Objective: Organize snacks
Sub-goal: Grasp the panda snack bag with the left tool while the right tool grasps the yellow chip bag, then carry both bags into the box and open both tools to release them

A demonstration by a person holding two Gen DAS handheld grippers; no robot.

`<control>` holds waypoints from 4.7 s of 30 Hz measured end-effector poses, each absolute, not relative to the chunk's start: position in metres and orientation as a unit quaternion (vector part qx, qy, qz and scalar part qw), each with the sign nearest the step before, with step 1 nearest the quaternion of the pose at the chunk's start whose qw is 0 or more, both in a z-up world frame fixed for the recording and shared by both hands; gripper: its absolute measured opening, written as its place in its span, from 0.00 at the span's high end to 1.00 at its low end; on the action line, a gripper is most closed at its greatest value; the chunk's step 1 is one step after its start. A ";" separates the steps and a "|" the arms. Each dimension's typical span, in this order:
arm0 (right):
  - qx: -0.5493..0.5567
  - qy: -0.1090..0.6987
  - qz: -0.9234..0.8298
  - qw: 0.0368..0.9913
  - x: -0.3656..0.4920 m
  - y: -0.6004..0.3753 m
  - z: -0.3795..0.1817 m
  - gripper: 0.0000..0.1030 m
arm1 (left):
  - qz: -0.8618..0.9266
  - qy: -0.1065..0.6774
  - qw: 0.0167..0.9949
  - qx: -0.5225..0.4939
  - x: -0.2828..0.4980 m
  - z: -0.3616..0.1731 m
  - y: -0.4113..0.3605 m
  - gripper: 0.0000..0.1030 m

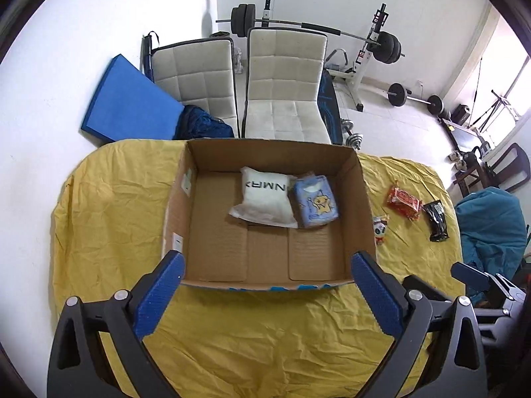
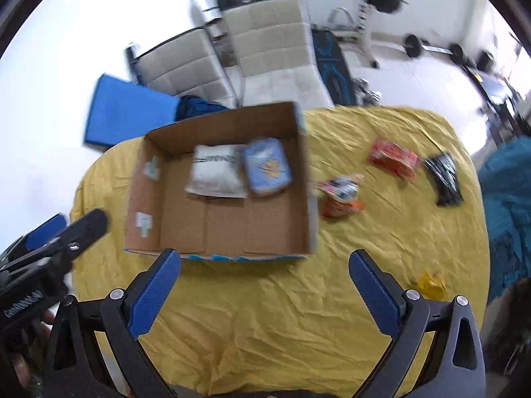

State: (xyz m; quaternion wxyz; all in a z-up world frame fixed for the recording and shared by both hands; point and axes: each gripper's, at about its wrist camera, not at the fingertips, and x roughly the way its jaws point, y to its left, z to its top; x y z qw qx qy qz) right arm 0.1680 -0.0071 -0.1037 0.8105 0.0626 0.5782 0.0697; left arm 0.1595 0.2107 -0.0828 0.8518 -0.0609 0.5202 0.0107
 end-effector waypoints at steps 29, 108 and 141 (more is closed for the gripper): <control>0.142 0.752 -0.043 0.643 0.166 -0.286 -0.345 0.49 | -0.078 0.627 0.764 0.134 0.253 -0.194 -0.061 0.00; 0.082 0.650 0.159 0.739 0.247 -0.098 -0.141 0.62 | -0.041 0.578 0.815 -0.034 0.206 -0.112 0.069 0.35; -0.026 0.779 0.152 0.608 0.323 0.081 -0.355 0.58 | 0.024 0.719 0.693 -0.059 0.358 -0.301 0.278 0.33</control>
